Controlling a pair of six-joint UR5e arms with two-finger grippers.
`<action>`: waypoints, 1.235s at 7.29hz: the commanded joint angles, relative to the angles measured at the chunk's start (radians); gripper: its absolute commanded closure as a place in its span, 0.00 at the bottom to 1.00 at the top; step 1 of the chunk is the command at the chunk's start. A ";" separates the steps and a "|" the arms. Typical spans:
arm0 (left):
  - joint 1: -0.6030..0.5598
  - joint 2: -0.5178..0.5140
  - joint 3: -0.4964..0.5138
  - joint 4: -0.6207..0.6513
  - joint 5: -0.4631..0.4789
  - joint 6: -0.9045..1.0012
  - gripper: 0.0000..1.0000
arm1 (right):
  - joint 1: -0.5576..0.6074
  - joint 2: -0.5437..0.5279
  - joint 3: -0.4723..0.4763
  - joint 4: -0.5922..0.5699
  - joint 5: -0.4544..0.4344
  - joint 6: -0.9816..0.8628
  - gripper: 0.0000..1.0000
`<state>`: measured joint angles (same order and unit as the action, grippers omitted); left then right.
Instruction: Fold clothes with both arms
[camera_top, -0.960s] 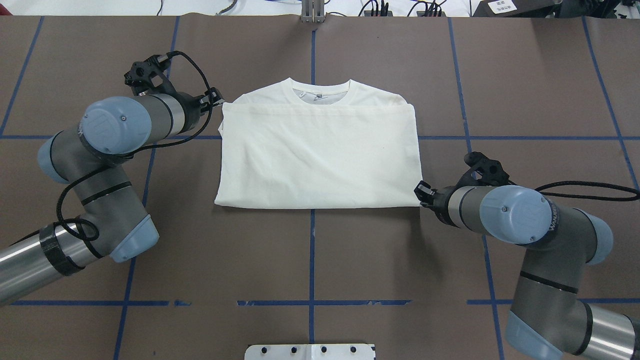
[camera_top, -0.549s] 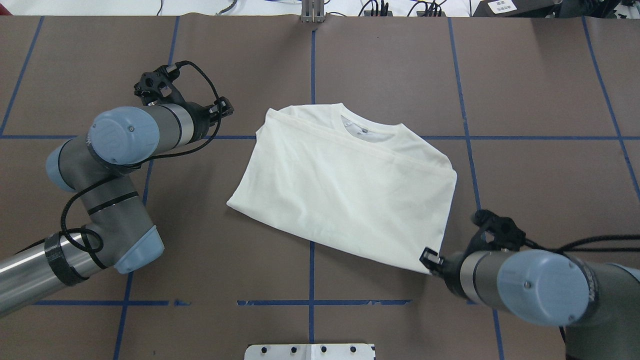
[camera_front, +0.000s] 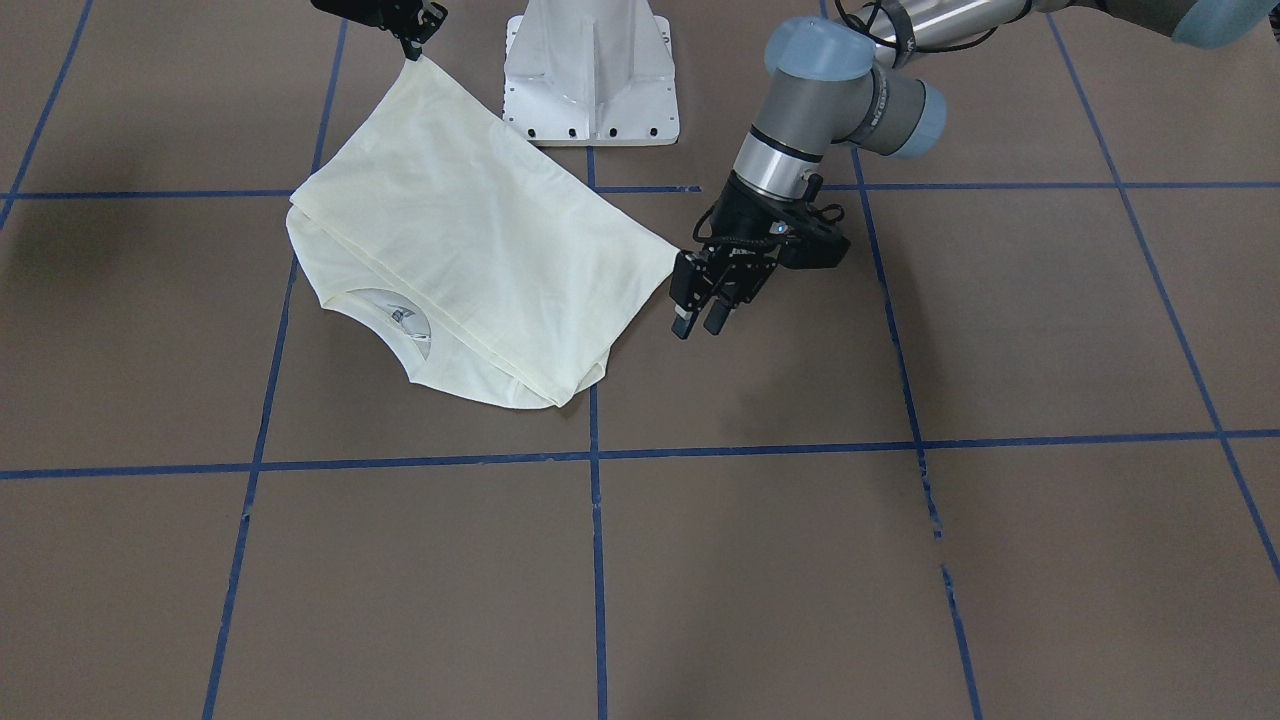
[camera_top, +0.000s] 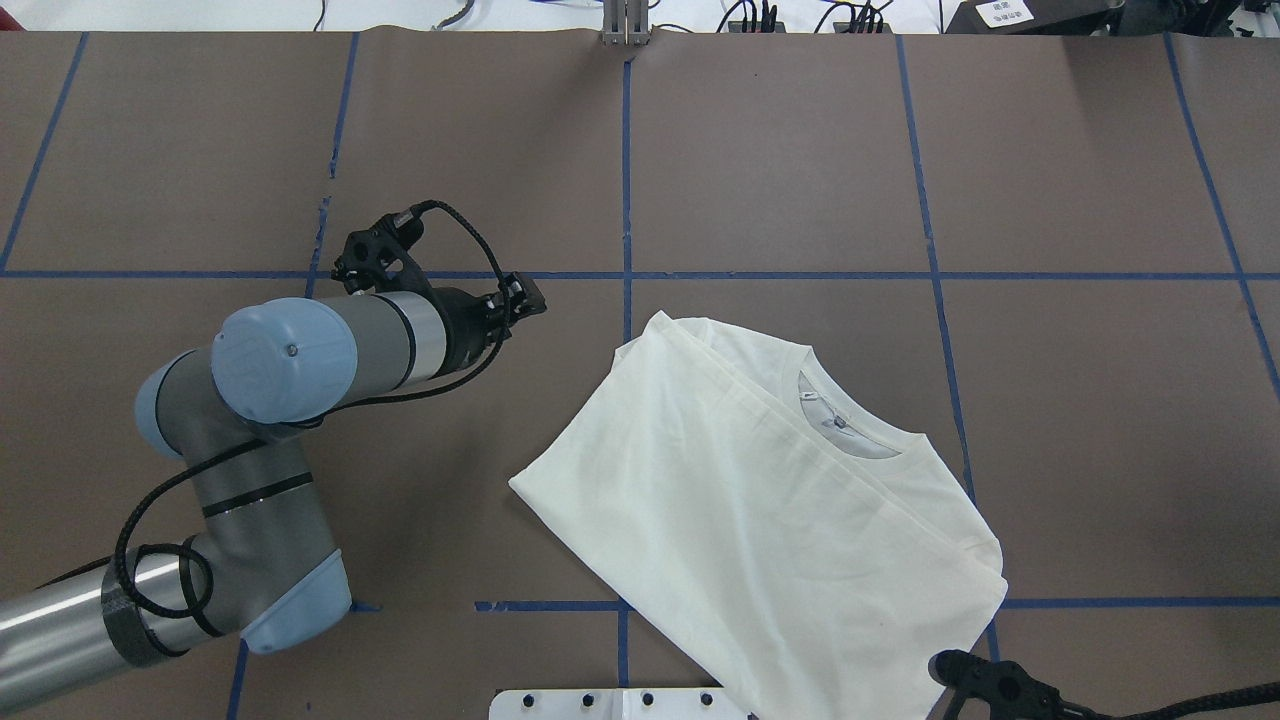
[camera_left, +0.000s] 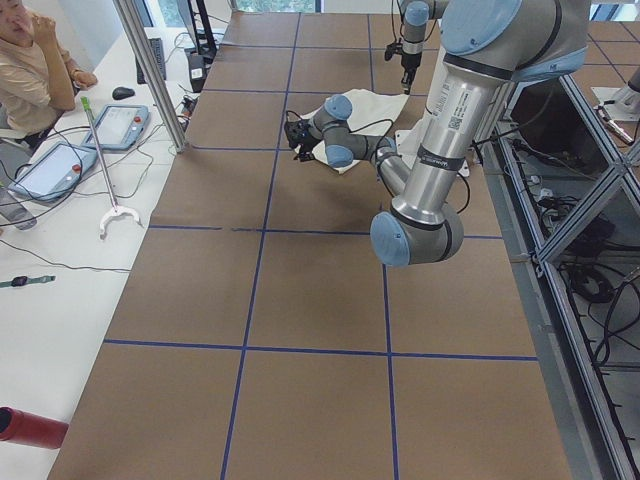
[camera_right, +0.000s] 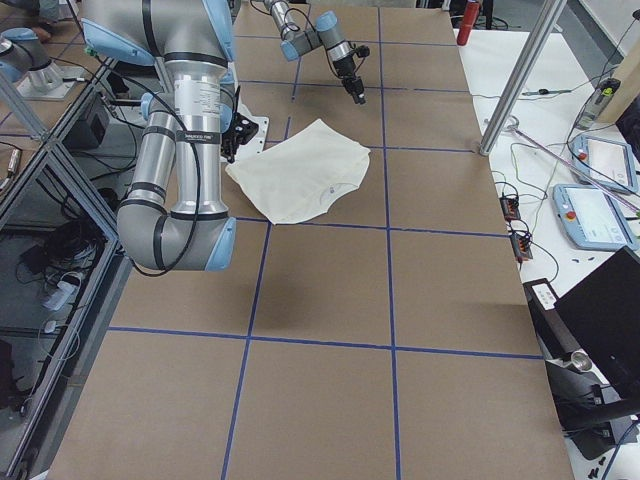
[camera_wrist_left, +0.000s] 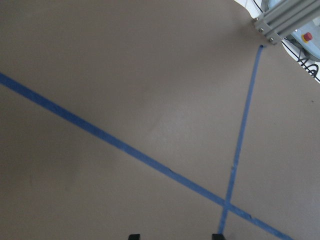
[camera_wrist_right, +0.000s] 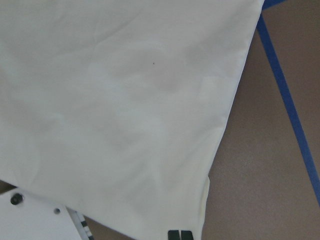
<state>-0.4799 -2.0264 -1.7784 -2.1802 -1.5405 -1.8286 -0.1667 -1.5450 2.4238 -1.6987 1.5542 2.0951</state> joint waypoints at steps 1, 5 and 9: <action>0.075 0.000 -0.058 0.031 -0.004 -0.120 0.41 | -0.002 -0.001 -0.003 -0.007 -0.035 0.029 0.00; 0.291 0.080 -0.150 0.282 0.074 -0.235 0.39 | 0.328 0.144 -0.064 0.005 -0.033 -0.006 0.00; 0.291 0.032 -0.106 0.298 0.106 -0.224 0.42 | 0.352 0.164 -0.126 0.007 -0.029 -0.023 0.00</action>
<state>-0.1896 -1.9777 -1.9090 -1.8831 -1.4520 -2.0538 0.1828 -1.3829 2.3083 -1.6922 1.5247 2.0722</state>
